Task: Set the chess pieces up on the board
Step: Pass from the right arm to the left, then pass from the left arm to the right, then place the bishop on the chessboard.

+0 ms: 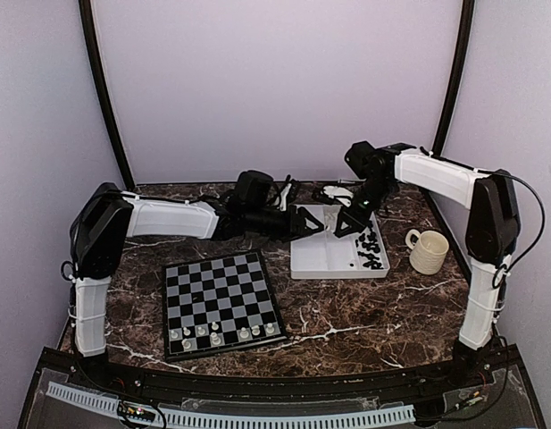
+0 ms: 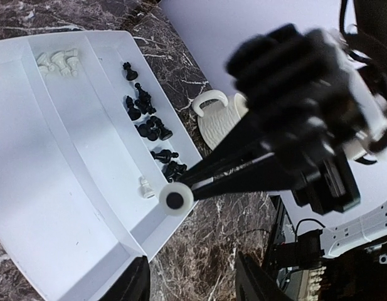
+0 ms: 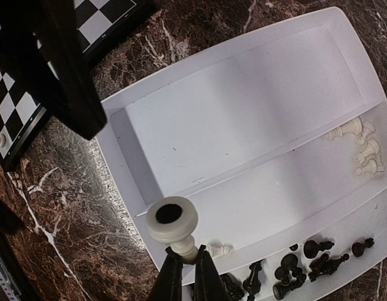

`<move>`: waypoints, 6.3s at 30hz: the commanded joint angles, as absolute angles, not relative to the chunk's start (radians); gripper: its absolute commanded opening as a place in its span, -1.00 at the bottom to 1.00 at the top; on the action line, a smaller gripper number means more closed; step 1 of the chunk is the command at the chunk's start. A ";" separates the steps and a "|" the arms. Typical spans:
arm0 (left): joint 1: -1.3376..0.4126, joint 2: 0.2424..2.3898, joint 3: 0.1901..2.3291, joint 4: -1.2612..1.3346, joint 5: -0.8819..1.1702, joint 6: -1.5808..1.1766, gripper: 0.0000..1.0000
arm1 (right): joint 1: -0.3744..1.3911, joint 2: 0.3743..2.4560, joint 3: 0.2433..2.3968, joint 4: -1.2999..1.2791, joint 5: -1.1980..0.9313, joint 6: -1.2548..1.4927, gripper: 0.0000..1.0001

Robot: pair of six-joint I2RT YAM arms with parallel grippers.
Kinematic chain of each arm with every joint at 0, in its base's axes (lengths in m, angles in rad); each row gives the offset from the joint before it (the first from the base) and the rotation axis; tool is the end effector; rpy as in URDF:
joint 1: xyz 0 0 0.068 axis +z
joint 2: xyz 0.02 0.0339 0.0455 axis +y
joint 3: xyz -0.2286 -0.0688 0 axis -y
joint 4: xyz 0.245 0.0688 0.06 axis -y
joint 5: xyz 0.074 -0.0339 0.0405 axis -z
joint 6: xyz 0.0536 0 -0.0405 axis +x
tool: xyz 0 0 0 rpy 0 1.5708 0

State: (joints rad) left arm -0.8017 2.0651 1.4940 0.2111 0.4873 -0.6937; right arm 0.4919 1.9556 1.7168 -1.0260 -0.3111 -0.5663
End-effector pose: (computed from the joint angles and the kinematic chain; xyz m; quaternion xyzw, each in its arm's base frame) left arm 0.3162 -0.3628 0.1900 0.1802 0.7894 -0.5210 0.2701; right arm 0.3410 0.2014 0.2065 -0.5132 0.8310 0.1474 0.1562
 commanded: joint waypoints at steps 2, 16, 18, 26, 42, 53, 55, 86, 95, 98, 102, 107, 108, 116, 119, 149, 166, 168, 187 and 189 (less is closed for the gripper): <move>-0.799 2.103 1.562 0.261 0.524 -0.836 -0.04 | 0.513 1.909 1.749 -1.052 -0.353 -0.568 -0.87; -0.799 2.173 1.590 0.332 0.606 -0.931 -0.25 | 0.560 1.903 1.753 -1.064 -0.343 -0.572 -0.86; -0.799 2.174 1.587 0.335 0.608 -0.938 -0.37 | 0.561 1.902 1.753 -1.064 -0.339 -0.572 -0.86; -0.795 2.168 1.554 0.447 0.653 -0.972 -0.76 | 0.549 1.870 1.764 -1.077 -0.365 -0.573 -0.62; -0.785 2.015 1.327 1.002 0.611 -1.078 -0.83 | 0.332 1.770 1.627 -0.845 -1.129 -0.368 -0.08; -0.785 2.016 1.326 1.045 0.601 -1.109 -0.83 | 0.371 1.808 1.599 -0.792 -1.217 -0.279 -0.04; -0.785 2.018 1.328 1.045 0.601 -1.109 -0.83 | 0.375 1.803 1.585 -0.768 -1.227 -0.259 -0.09; -0.785 2.002 1.306 0.980 0.576 -1.099 -0.89 | 0.359 1.766 1.554 -0.725 -1.216 -0.198 -0.61; -0.785 1.998 1.313 0.914 0.568 -1.071 -0.64 | 0.359 1.761 1.561 -0.721 -1.176 -0.196 -0.86; -0.785 1.965 1.308 0.845 0.540 -1.024 -0.41 | 0.361 1.753 1.570 -0.740 -1.118 -0.213 -0.89; -0.777 1.890 1.308 0.666 0.488 -0.878 -0.19 | 0.373 1.731 1.569 -0.768 -0.982 -0.257 -0.94; -0.738 1.794 1.304 0.429 0.467 -0.699 -0.10 | 0.449 1.702 1.583 -0.842 -0.700 -0.370 -0.95; -0.722 1.760 1.300 0.399 0.464 -0.681 -0.10 | 0.474 1.700 1.592 -0.861 -0.638 -0.399 -0.95; -0.563 1.561 1.214 0.050 0.358 -0.460 -0.10 | 0.697 1.700 1.624 -0.935 -0.251 -0.564 -0.94; -0.497 1.488 1.167 0.034 0.314 -0.460 -0.09 | 0.785 1.730 1.648 -0.964 -0.147 -0.607 -0.94; -0.305 1.262 1.070 -0.024 0.256 -0.390 -0.05 | 1.249 2.244 1.957 -0.954 0.326 -0.728 -0.88; -0.305 1.272 1.070 -0.014 0.316 -0.393 -0.05 | 1.251 2.242 1.979 -0.986 0.298 -0.717 -0.36; -0.306 1.293 1.085 -0.030 0.351 -0.374 -0.05 | 1.241 2.181 1.953 -1.002 0.259 -0.723 -0.29; -0.791 1.591 1.249 -0.563 0.122 -0.079 -0.19 | 0.532 1.579 1.311 -0.665 -0.347 -0.538 -0.19; -0.817 1.630 1.251 -0.572 0.121 -0.090 -0.23 | 0.464 1.549 1.258 -0.598 -0.388 -0.513 -0.18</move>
State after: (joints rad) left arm -0.7624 1.5856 1.2568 -0.4683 0.1581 -0.1104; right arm 0.5556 1.6283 1.3434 -0.7620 -0.2035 -0.5900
